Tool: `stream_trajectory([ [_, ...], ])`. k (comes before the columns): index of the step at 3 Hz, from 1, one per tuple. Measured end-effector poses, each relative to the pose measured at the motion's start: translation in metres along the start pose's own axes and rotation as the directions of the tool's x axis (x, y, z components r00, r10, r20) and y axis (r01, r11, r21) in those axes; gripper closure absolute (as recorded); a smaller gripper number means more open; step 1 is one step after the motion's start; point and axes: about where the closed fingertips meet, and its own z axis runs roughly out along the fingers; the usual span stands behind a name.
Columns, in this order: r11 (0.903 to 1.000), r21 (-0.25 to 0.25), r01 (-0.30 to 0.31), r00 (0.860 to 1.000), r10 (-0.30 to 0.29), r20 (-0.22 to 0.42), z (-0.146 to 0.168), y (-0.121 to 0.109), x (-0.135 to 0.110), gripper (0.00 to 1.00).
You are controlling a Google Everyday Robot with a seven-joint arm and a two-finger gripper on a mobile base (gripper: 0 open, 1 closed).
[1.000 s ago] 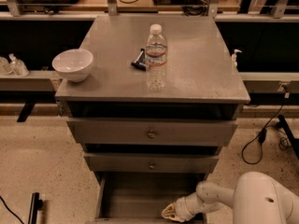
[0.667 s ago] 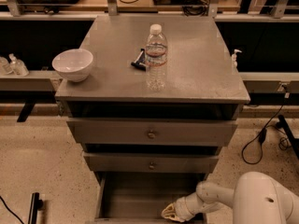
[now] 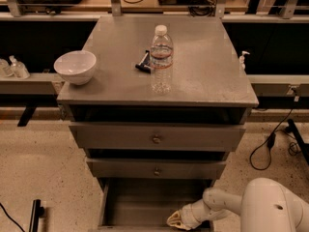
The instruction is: Open bottom drawer
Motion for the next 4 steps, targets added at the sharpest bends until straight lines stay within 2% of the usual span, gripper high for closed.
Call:
stream_trajectory([
  [2, 1.0000, 0.000, 0.000, 1.000, 0.000, 0.000, 0.0000, 0.0000, 0.0000, 0.37],
  [3, 1.0000, 0.000, 0.000, 1.000, 0.000, 0.000, 0.0000, 0.0000, 0.0000, 0.33],
  [4, 1.0000, 0.000, 0.000, 1.000, 0.000, 0.000, -0.0007, -0.0019, 0.0006, 0.56],
])
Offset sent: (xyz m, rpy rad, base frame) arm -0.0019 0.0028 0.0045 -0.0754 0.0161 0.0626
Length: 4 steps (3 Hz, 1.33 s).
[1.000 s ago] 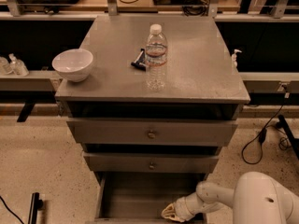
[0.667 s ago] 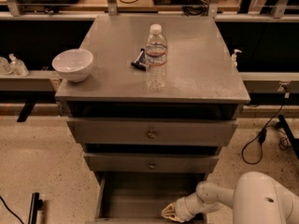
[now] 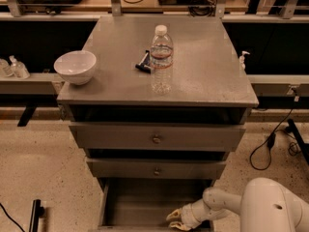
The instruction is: Open bottom drawer
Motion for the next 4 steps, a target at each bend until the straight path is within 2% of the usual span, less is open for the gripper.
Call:
stream_trajectory([
  [1, 1.0000, 0.000, 0.000, 1.000, 0.000, 0.000, 0.000, 0.000, 0.000, 0.80],
  [2, 0.9997, -0.022, 0.010, 1.000, -0.011, -0.026, 0.008, -0.013, -0.002, 1.00],
  [3, 0.9970, -0.070, 0.033, 0.996, -0.038, -0.084, 0.024, -0.046, -0.007, 1.00],
  [4, 0.9949, -0.088, 0.050, 0.992, -0.060, -0.112, 0.033, -0.064, -0.012, 1.00],
])
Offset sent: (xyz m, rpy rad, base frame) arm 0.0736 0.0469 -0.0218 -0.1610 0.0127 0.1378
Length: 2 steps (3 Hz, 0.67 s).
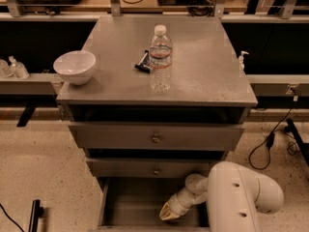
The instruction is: Open bottom drawer
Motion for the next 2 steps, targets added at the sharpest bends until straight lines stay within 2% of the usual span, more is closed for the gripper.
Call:
stream_trajectory([
  [1, 0.9995, 0.022, 0.022, 1.000, -0.022, -0.015, -0.004, -0.004, -0.006, 1.00],
  [2, 0.9984, 0.054, 0.018, 1.000, -0.017, -0.025, -0.006, 0.015, -0.010, 1.00],
])
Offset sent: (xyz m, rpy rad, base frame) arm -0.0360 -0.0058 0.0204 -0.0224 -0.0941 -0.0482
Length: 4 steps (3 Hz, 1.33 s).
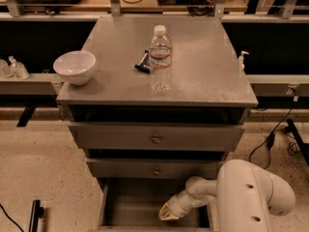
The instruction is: Open bottom drawer
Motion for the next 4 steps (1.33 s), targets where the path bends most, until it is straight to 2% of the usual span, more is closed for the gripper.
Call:
stream_trajectory([
  [1, 0.9997, 0.010, -0.020, 1.000, 0.020, -0.003, 0.001, 0.018, -0.002, 1.00],
  [2, 0.9994, 0.008, -0.032, 0.999, 0.033, -0.005, 0.003, 0.021, 0.001, 1.00],
  [4, 0.9977, -0.061, -0.027, 1.000, 0.028, 0.010, 0.019, 0.022, -0.003, 1.00],
])
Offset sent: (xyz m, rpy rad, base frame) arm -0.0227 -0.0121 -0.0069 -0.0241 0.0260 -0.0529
